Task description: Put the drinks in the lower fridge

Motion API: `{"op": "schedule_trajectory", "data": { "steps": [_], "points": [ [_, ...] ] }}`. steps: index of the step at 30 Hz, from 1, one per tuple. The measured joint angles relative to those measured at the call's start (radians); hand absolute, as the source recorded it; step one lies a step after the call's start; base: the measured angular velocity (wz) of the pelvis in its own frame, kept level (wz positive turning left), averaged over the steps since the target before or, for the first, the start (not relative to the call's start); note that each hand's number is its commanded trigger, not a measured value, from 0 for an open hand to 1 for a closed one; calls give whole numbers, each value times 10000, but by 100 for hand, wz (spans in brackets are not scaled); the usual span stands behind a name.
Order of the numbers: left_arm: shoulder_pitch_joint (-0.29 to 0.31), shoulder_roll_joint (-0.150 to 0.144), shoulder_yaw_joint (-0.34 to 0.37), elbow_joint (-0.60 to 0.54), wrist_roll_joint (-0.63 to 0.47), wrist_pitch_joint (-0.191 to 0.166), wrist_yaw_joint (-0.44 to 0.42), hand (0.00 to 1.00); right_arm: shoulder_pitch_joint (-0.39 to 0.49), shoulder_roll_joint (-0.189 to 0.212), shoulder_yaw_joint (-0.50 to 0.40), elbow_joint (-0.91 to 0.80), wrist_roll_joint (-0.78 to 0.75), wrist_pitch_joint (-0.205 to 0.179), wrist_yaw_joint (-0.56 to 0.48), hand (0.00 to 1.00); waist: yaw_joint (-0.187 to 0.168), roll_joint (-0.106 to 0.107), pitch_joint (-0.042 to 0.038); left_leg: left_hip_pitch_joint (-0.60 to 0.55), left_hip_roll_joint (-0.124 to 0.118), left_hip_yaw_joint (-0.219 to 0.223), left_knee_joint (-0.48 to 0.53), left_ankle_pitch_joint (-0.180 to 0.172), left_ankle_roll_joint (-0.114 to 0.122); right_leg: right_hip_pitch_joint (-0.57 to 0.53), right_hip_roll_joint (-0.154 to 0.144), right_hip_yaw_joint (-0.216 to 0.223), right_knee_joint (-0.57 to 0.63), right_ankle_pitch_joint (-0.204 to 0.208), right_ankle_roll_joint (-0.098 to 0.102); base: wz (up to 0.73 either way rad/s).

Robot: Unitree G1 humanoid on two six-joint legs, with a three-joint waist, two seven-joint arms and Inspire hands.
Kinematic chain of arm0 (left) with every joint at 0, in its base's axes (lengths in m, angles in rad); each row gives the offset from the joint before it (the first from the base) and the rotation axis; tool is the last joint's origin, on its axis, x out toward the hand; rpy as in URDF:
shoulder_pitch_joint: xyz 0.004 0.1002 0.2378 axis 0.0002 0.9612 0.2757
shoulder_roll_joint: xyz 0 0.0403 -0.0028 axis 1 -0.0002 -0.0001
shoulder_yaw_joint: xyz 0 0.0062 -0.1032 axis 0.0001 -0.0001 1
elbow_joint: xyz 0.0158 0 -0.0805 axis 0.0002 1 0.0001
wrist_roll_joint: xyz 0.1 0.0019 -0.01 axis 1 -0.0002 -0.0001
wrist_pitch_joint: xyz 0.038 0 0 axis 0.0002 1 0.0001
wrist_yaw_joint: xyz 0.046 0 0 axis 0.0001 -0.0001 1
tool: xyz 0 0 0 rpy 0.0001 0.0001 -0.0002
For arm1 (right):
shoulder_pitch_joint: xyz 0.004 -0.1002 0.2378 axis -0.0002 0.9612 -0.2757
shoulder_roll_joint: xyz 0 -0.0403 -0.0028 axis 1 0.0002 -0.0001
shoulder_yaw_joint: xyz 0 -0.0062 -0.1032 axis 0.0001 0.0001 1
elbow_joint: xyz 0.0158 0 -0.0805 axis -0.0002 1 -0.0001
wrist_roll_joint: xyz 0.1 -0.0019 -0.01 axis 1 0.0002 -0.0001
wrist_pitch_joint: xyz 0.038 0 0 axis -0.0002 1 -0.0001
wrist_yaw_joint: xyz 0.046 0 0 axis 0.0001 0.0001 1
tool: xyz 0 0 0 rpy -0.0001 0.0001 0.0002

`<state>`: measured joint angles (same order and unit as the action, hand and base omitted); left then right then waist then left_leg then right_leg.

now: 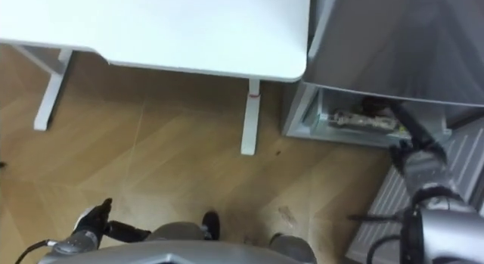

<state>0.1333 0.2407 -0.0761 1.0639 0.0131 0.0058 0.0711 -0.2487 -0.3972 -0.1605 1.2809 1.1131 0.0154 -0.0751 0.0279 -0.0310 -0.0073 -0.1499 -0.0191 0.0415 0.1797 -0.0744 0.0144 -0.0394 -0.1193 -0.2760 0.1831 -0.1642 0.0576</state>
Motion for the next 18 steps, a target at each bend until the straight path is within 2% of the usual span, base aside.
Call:
{"op": "schedule_trajectory", "data": {
  "steps": [2,6,11,14,18],
  "points": [
    [210,-14,167,-85,1,7,47,0,468,88,29,-21,-587,1,5,0,-142,-23,-2,159,41,27,-1,-53,-47,183,42,5,-3,-16,-21,-4],
    [383,-14,189,-52,28,2,60,0,1142,390,232,88,-1101,-5,182,0,-204,-69,128,554,98,45,-1,-198,-116,625,139,80,-226,-23,-50,-5],
    [598,-173,386,-172,436,-4,83,0,1947,914,307,85,-1689,3,428,0,-262,-16,200,945,144,207,31,-415,-145,1004,183,262,-341,-95,-34,-10],
    [594,-322,549,-261,431,-15,96,0,2235,1311,310,77,-1882,5,510,0,-316,-20,197,1144,131,252,-102,-421,-149,1175,178,295,-407,-116,-23,-2],
    [561,-416,573,-329,365,-58,96,0,2406,1630,310,81,-1792,74,574,0,-391,-33,190,1344,121,268,-141,-469,-164,1386,179,327,-493,-127,-8,-1]
  ]
}}
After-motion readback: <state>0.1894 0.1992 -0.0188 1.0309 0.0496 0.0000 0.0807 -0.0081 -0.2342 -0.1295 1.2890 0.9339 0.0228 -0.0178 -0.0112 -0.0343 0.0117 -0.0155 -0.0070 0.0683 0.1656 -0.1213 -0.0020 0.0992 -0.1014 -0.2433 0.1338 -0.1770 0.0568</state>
